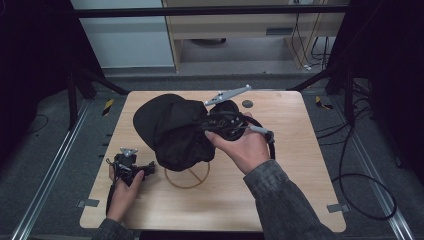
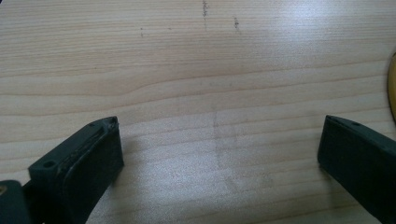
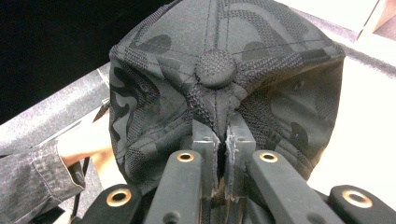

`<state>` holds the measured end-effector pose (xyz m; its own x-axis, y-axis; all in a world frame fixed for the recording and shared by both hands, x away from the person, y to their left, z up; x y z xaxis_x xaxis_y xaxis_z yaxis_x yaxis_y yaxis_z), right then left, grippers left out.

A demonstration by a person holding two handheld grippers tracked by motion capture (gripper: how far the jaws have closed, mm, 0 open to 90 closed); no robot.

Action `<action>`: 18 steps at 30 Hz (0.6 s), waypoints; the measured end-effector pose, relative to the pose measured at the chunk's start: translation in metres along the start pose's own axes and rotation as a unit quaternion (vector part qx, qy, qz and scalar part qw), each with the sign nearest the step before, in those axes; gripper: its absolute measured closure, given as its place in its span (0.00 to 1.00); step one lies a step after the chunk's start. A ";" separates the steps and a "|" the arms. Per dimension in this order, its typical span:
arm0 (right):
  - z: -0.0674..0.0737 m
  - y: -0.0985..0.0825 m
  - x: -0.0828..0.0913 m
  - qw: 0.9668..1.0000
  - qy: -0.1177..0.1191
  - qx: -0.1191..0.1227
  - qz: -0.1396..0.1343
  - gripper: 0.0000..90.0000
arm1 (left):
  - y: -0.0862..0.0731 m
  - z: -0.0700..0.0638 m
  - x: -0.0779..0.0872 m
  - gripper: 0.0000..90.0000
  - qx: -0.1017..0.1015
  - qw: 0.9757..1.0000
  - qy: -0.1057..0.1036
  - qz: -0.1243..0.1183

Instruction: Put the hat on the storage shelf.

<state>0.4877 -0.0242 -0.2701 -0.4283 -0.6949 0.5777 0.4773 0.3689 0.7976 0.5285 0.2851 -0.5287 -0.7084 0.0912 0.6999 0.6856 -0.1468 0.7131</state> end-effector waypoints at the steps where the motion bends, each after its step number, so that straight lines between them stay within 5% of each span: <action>1: 0.000 -0.001 -0.002 1.000 -0.001 0.001 0.002 0.95 | 0.000 0.000 0.000 0.00 0.000 1.000 0.000 0.000; 18: -0.002 -0.002 -0.025 1.000 -0.012 0.000 0.013 0.94 | 0.000 0.000 0.000 0.00 0.000 1.000 0.000 0.000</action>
<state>0.4994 -0.0088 -0.2869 -0.4339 -0.6694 0.6030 0.4888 0.3874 0.7817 0.5286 0.2849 -0.5288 -0.7077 0.0918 0.7005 0.6861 -0.1471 0.7125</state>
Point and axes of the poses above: each handheld gripper's, and its own axes: x roughly backward along the jaws, y roughly out of its top, z roughly to its left, the point moved 3 cm from there along -x, roughly forward along the jaws, and after that the axes turned 2 degrees about -x, right-handed, at the moved point
